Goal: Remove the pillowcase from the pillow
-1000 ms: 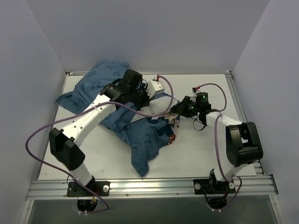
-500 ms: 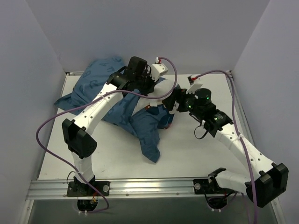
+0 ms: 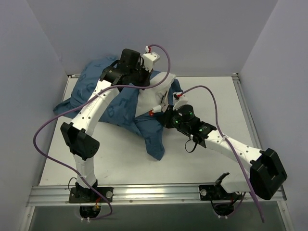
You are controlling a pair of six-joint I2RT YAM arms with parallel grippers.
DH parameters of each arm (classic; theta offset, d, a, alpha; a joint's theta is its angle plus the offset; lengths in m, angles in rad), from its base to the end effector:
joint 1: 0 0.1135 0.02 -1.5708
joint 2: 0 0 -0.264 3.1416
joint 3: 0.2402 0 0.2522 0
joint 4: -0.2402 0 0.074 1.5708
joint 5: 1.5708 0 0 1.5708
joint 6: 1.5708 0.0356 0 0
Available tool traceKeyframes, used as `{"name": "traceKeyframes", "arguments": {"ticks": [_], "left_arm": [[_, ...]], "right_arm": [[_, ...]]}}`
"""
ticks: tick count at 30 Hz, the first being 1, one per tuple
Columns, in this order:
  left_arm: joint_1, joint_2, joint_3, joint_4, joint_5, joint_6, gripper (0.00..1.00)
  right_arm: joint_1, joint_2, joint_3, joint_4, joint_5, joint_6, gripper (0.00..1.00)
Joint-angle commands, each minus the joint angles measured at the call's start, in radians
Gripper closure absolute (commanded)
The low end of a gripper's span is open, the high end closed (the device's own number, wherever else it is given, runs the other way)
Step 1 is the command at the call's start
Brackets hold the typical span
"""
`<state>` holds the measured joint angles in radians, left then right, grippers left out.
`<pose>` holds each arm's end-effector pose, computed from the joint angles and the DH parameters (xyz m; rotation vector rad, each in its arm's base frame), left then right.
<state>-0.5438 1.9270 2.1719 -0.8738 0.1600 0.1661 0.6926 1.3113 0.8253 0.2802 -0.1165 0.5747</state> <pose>0.3594 -0.2239 0.4143 0.8548 2.0459 -0.3862 0.2313 0.1973 0.2849 -0.2007 1.8809 0.9981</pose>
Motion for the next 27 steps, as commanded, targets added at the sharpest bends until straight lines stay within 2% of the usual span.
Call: {"name": "traceKeyframes", "arguments": {"ticks": [1, 8, 12, 14, 17, 19, 20, 21, 22, 23, 24, 25, 26, 27], "left_arm": [[0.087, -0.033, 0.137, 0.167, -0.100, 0.006, 0.98], [0.140, -0.016, 0.192, 0.171, -0.119, 0.015, 0.98], [0.156, -0.005, 0.220, 0.165, -0.113, 0.010, 0.98], [0.156, -0.016, 0.194, 0.165, -0.068, -0.007, 0.98], [0.153, -0.037, 0.144, 0.176, -0.022, -0.045, 0.98], [0.151, -0.042, 0.137, 0.173, -0.002, -0.063, 0.98], [0.151, -0.042, 0.138, 0.173, -0.001, -0.069, 0.98], [0.151, -0.042, 0.141, 0.171, 0.000, -0.071, 0.98], [0.151, -0.042, 0.146, 0.170, 0.003, -0.071, 0.98], [0.151, -0.042, 0.157, 0.168, 0.003, -0.076, 0.98], [0.151, -0.042, 0.161, 0.167, 0.001, -0.076, 0.98], [0.151, -0.042, 0.167, 0.168, 0.001, -0.077, 0.98], [0.151, -0.042, 0.178, 0.170, -0.002, -0.082, 0.98], [0.153, -0.039, 0.187, 0.171, -0.007, -0.083, 0.98]], "right_arm": [[0.012, -0.060, -0.118, -0.084, 0.003, 0.028, 1.00], [0.012, -0.093, -0.213, -0.116, -0.020, 0.033, 0.99], [0.012, -0.135, -0.267, -0.093, -0.038, 0.040, 0.83], [0.012, -0.144, -0.276, -0.075, -0.046, 0.040, 0.82], [0.012, -0.150, -0.278, -0.033, -0.055, 0.033, 0.75], [0.012, -0.149, -0.269, -0.009, -0.061, 0.013, 0.79], [0.013, -0.149, -0.265, -0.007, -0.055, 0.013, 0.93], [0.013, -0.150, -0.262, -0.006, -0.046, 0.013, 0.99], [0.012, -0.150, -0.261, -0.003, -0.034, 0.010, 1.00], [0.013, -0.150, -0.259, 0.010, -0.034, 0.007, 0.93], [0.013, -0.152, -0.259, 0.025, -0.040, 0.005, 0.79], [0.013, -0.155, -0.262, 0.043, -0.046, 0.005, 0.61], [0.015, -0.155, -0.261, 0.072, -0.042, 0.005, 0.38], [0.019, -0.152, -0.255, 0.082, -0.031, 0.002, 0.32]]}}
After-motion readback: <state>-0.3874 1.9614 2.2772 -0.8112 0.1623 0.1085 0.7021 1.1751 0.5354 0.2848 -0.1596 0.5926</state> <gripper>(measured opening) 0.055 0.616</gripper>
